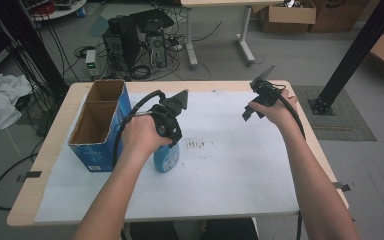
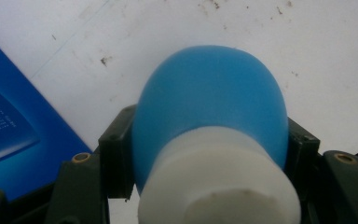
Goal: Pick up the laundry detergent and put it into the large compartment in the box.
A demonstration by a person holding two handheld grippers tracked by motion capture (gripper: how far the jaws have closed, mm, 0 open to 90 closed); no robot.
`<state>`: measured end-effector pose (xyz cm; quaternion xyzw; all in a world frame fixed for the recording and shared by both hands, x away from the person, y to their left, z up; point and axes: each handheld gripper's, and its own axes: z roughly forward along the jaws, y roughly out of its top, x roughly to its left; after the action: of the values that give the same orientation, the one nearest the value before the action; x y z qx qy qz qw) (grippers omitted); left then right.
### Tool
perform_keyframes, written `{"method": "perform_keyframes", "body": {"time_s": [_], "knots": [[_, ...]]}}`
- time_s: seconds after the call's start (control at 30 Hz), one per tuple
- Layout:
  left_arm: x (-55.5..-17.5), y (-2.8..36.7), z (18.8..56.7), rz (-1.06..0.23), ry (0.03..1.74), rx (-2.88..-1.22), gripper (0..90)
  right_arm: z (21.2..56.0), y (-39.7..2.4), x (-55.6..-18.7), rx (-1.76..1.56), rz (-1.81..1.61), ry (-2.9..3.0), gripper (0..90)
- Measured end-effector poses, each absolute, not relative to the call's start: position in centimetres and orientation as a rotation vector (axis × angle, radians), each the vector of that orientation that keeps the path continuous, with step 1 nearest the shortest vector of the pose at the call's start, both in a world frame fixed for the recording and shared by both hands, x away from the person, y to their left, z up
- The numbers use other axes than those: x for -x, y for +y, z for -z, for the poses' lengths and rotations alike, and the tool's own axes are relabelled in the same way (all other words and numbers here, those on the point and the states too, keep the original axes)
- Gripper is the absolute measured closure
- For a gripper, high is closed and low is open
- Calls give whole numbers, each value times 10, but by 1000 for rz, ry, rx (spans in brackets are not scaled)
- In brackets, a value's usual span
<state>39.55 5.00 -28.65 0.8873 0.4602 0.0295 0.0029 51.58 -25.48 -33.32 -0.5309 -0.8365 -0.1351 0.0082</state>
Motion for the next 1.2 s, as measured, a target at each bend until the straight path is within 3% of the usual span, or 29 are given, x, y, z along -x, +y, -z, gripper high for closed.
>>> {"method": "perform_keyframes", "body": {"time_s": [0.67, 1.2], "knots": [[-398, 50, 272, -46, 1431, -2784, 380, 334, -257, -515, 1659, 430, -2611, 183], [-398, 93, 183, -154, 1540, -2664, 380, 329, -261, -515, 1668, 442, -2609, 188]]}}
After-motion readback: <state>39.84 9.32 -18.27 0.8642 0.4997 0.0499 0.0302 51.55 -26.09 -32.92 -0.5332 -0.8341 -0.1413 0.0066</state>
